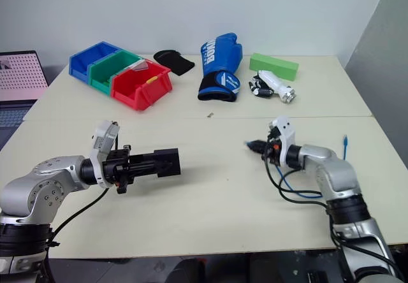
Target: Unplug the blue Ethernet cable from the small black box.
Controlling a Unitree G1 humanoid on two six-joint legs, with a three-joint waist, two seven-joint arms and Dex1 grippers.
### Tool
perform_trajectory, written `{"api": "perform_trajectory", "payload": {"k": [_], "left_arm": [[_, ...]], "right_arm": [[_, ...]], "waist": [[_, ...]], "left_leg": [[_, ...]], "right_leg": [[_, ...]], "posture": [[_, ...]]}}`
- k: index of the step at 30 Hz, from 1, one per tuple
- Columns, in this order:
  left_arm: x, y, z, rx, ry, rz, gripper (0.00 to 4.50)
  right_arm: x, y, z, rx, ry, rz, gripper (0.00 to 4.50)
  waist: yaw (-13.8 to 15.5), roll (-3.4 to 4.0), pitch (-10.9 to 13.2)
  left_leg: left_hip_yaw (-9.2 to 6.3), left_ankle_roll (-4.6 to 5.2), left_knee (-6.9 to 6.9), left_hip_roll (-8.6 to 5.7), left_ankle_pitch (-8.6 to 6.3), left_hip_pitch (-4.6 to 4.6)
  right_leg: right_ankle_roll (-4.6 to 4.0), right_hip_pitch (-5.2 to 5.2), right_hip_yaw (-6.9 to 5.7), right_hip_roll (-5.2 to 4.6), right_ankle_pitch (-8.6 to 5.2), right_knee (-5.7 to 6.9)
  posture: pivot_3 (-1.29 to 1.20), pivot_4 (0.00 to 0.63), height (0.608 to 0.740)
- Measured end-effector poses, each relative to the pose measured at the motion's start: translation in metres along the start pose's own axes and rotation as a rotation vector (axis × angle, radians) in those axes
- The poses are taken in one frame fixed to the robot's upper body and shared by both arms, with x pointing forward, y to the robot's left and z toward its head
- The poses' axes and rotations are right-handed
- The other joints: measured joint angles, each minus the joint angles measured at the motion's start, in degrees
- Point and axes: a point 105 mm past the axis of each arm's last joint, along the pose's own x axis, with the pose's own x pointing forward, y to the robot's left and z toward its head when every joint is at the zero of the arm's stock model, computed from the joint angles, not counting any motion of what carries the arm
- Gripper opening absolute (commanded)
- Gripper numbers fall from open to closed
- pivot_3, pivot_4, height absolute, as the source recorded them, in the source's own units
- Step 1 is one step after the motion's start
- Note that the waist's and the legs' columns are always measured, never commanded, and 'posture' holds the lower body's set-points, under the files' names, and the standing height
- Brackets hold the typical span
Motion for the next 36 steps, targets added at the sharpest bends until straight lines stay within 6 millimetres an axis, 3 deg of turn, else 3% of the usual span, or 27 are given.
{"api": "perform_trajectory", "payload": {"k": [3, 8, 11, 13, 16, 19, 22, 29, 36], "left_arm": [[0.001, 0.004, -0.001, -0.001, -0.001, 0.032, 0.79], [0.004, 0.017, 0.000, 0.030, -0.030, 0.133, 0.79], [0.002, 0.043, 0.002, 0.086, -0.069, 0.313, 0.79], [-0.005, 0.067, 0.005, 0.134, -0.126, 0.493, 0.79], [-0.020, 0.091, 0.007, 0.253, -0.162, 0.713, 0.79], [-0.030, 0.102, 0.005, 0.326, -0.219, 0.842, 0.79], [-0.039, 0.115, -0.011, 0.324, -0.247, 0.960, 0.79], [-0.051, 0.136, -0.051, 0.257, -0.221, 1.126, 2.32], [-0.053, 0.135, -0.059, 0.250, -0.223, 1.122, 3.74]], "right_arm": [[0.007, -0.016, -0.015, -0.105, 0.034, -0.123, 1.71], [0.007, -0.012, -0.021, -0.171, 0.046, -0.083, 2.91], [0.000, -0.005, -0.011, -0.203, 0.023, -0.009, 3.60], [-0.008, 0.010, 0.013, -0.205, -0.056, 0.094, 4.05], [-0.023, 0.044, 0.054, -0.237, -0.170, 0.272, 4.05], [-0.027, 0.072, 0.073, -0.257, -0.204, 0.385, 4.05], [-0.025, 0.096, 0.087, -0.302, -0.220, 0.468, 4.05], [-0.022, 0.108, 0.084, -0.303, -0.194, 0.534, 4.09], [-0.024, 0.104, 0.082, -0.318, -0.175, 0.526, 4.09]], "waist": [[0.01, -0.01, 0.00], [0.08, -0.01, 0.00], [0.40, 0.00, 0.01], [0.47, 0.00, 0.01], [0.33, 0.00, 0.01], [0.51, -0.01, 0.00], [0.58, -0.03, -0.01], [0.85, -0.08, -0.03], [0.68, -0.08, -0.03]], "left_leg": [[0.02, 0.00, -0.01, 0.02, 0.00, -0.18], [0.00, -0.02, 0.09, 0.01, 0.01, -0.52], [-0.05, -0.01, 0.13, 0.01, 0.01, -0.52], [-0.07, -0.01, 0.15, 0.05, 0.01, -0.52], [-0.07, -0.01, 0.13, 0.05, 0.01, -0.49], [-0.12, -0.01, 0.14, 0.08, 0.01, -0.50], [-0.12, -0.01, 0.23, 0.01, 0.01, -0.52], [-0.20, 0.00, 0.47, -0.08, 0.00, -0.72], [-0.25, 0.01, 0.69, -0.05, 0.00, -0.77]], "right_leg": [[0.00, -0.17, 0.02, -0.01, 0.00, 0.00], [0.00, -0.41, -0.01, -0.07, 0.01, 0.06], [0.00, -0.41, -0.04, -0.08, 0.01, 0.09], [0.00, -0.41, -0.04, -0.08, 0.01, 0.10], [-0.01, -0.41, -0.04, -0.13, 0.01, 0.08], [-0.01, -0.41, -0.08, -0.18, 0.01, 0.10], [0.00, -0.39, -0.09, -0.20, 0.02, 0.12], [0.04, -0.41, -0.22, -0.20, 0.04, 0.13], [0.06, -0.40, -0.23, -0.19, 0.05, 0.21]], "posture": [[0.00, 0.150, 0.740], [0.00, 0.150, 0.740], [0.00, 0.150, 0.740], [0.00, 0.150, 0.740], [0.00, 0.150, 0.740], [0.00, 0.150, 0.740], [0.00, 0.150, 0.740], [0.00, 0.150, 0.740], [0.00, 0.150, 0.740]]}}
